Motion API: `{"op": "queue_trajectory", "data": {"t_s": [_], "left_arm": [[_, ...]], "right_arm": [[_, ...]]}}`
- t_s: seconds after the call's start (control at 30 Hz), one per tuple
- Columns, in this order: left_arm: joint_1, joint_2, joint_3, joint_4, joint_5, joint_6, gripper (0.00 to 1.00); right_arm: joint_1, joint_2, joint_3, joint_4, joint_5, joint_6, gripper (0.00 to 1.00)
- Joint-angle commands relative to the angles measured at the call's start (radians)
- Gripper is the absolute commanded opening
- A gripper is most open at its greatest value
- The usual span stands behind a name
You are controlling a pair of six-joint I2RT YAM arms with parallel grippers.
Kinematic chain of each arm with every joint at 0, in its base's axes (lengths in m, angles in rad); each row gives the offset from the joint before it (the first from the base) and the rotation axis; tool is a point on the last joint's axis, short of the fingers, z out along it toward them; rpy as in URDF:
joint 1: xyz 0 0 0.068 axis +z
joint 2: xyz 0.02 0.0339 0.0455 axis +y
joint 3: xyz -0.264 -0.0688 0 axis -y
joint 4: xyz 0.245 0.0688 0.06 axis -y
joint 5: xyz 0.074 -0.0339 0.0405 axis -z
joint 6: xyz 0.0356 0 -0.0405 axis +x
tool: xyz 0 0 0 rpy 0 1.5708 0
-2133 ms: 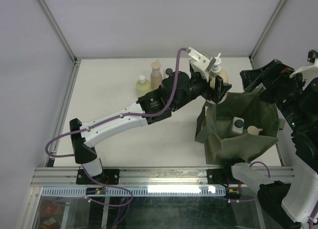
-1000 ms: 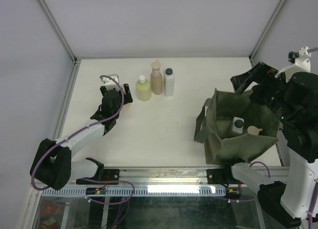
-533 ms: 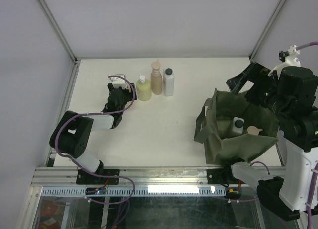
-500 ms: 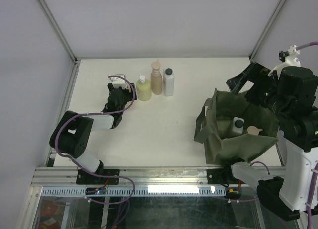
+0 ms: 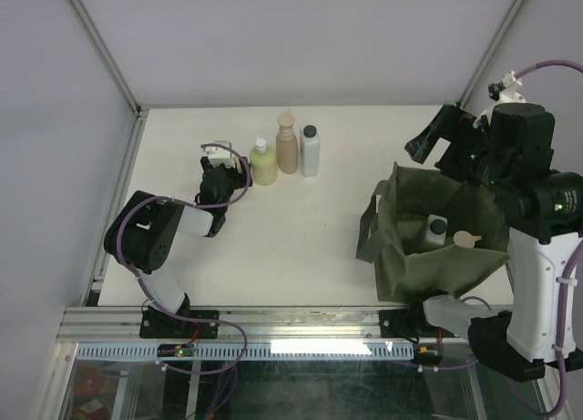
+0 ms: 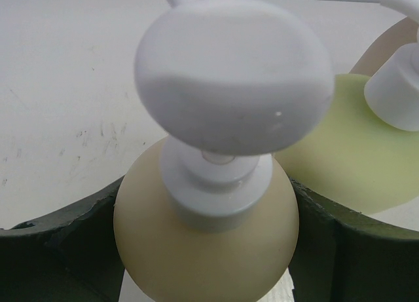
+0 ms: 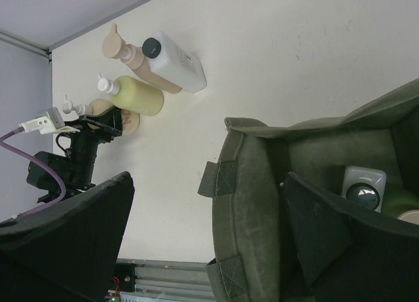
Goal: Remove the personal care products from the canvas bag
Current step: Place the care product at the center of the board, then take out the care product from the canvas bag.
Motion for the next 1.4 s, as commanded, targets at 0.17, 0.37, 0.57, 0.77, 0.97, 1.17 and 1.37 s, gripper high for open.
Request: {"op": "queue_trajectory", "data": {"t_s": [0.17, 0.37, 0.57, 0.77, 0.97, 1.17, 1.37], "left_arm": [[0.004, -0.048, -0.025, 0.095, -0.075, -0.056, 0.73], [0.004, -0.202, -0.009, -0.102, -0.066, -0.101, 0.99], [0.004, -0.494, 0.049, -0.553, -0.008, -0.307, 0.99], [-0.038, -0.815, 0.040, -0.888, 0.175, -0.515, 0.93], [-0.282, -0.851, 0.132, -0.999, 0.143, -0.585, 0.91], [-0.501, -0.608, 0.343, -0.864, 0.143, -0.534, 0.92], [-0.617, -0.359, 0.595, -0.777, 0.282, -0.488, 0.99]], "right_arm": [[0.004, -0.027, -0.010, 0.076, -0.035, -0.036, 0.99], [0.004, -0.049, -0.033, 0.116, -0.047, -0.061, 0.99], [0.004, -0.129, -0.178, 0.206, -0.074, -0.075, 0.99], [0.004, -0.234, -0.354, 0.269, -0.106, -0.053, 1.00], [0.004, -0.299, -0.434, 0.238, -0.080, -0.028, 0.99], [0.004, -0.363, -0.469, 0.152, 0.003, 0.006, 1.00], [0.004, -0.403, -0.468, 0.007, 0.086, 0.059, 0.98]]}}
